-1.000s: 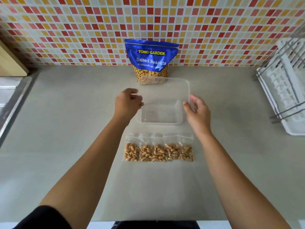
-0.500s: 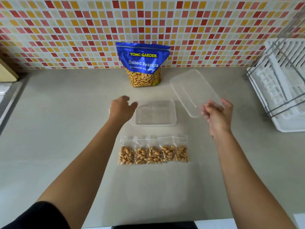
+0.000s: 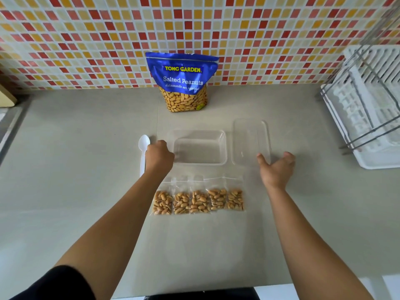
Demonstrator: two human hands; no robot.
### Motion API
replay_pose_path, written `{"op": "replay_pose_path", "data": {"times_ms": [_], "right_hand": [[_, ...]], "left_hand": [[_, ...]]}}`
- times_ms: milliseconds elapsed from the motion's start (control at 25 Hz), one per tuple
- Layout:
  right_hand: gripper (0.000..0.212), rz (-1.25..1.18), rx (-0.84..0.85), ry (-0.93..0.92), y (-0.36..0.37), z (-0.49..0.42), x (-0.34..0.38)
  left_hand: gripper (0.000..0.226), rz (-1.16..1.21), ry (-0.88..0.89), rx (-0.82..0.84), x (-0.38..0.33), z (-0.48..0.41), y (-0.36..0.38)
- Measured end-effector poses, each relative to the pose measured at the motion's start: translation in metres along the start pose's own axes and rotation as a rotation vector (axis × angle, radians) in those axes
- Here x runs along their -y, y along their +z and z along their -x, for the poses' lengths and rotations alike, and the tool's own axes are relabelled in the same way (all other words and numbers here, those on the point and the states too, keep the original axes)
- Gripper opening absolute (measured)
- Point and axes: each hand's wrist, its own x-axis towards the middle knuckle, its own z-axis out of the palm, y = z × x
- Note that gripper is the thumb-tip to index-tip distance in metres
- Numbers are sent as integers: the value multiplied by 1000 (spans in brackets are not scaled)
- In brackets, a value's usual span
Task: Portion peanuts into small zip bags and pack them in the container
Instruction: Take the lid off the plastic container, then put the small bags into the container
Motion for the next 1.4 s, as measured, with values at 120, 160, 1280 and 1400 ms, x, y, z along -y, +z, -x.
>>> {"op": "replay_pose_path", "data": {"times_ms": [120,160,1280,1400], "right_hand": [[56,114,64,-54,-6,18,4],[50,179,163,-60,-6,27,4],[26,83,503,-460,56,37,90],[36,281,555,-505,63,36,93]], "left_hand": [[24,11,11,-30,-1,3,0],[23,12,11,-36,-1,3,0],[31,29,36,-38,-3,10,-2],[33,38,31,-40,-3,12,-2]]}}
